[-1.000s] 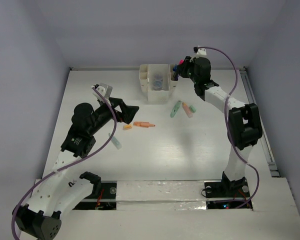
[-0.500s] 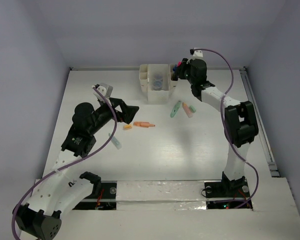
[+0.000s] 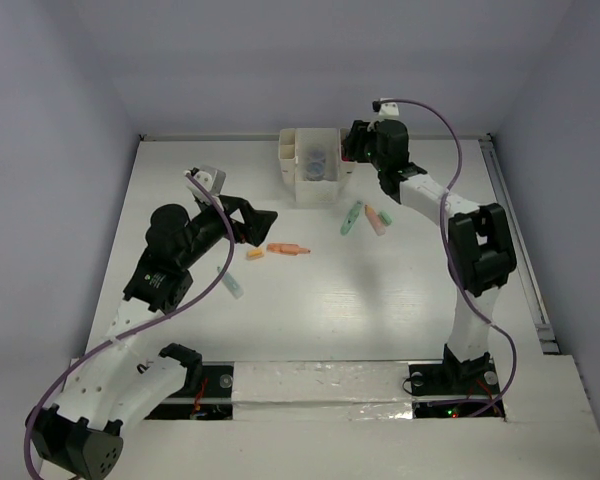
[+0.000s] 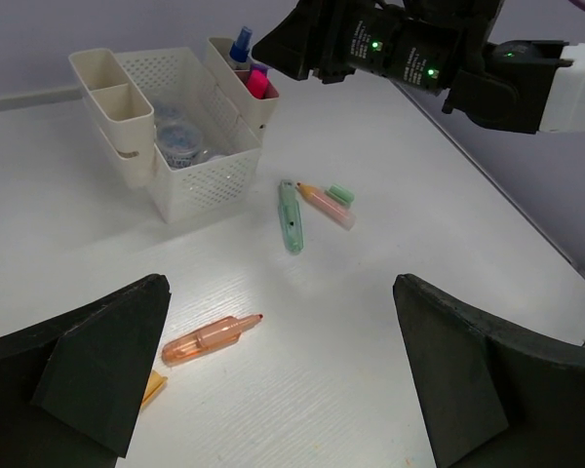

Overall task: Sort the stationery into containers
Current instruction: Place the pen in the storage box, then pick up the pen from the center of the board.

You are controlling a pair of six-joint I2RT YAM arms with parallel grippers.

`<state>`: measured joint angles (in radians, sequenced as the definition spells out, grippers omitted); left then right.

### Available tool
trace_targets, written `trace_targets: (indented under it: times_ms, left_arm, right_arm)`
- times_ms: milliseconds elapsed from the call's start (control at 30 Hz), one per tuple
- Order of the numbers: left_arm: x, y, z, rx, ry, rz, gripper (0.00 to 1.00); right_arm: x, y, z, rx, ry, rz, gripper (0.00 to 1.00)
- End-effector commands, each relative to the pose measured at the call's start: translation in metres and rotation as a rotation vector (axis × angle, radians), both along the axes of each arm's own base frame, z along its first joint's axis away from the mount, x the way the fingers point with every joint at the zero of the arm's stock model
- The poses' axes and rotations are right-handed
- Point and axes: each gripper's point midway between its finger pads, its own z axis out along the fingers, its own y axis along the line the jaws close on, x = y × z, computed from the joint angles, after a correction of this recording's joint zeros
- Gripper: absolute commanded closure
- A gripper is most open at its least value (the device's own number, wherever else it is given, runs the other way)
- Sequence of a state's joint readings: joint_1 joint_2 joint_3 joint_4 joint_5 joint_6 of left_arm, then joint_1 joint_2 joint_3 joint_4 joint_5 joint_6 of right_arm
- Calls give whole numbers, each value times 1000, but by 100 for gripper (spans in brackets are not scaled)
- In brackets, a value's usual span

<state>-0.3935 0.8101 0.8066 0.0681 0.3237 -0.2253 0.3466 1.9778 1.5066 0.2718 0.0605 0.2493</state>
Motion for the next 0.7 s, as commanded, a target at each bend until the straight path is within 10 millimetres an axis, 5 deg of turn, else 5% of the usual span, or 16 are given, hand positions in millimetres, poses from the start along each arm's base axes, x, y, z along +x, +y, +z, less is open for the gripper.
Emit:
trace_targets:
  times_ms: [0,267,300,367,433,667]
  left_arm:
    - [1,1,30,-27,-70,15,1]
    - [8,7,25,-18,-55,59,1]
    - [9,7,23,-14,-50,62,1]
    - [11,7,21,-11,-41,70,1]
    - [13,8,18,-5,-32,77,1]
    - [22,9,5,18,-2,103,1]
  right_arm:
    - [-12,-7,73,13,-123,-5,43]
    - [-73,7,67,34,-12,90,63]
    - [-83,4,48,25,36,88,64]
    - [-103,9,45,42,59,134,65]
    - [-118,3,18,26,136,127,67]
    - [-159,-13,-26,-9,275,119,67]
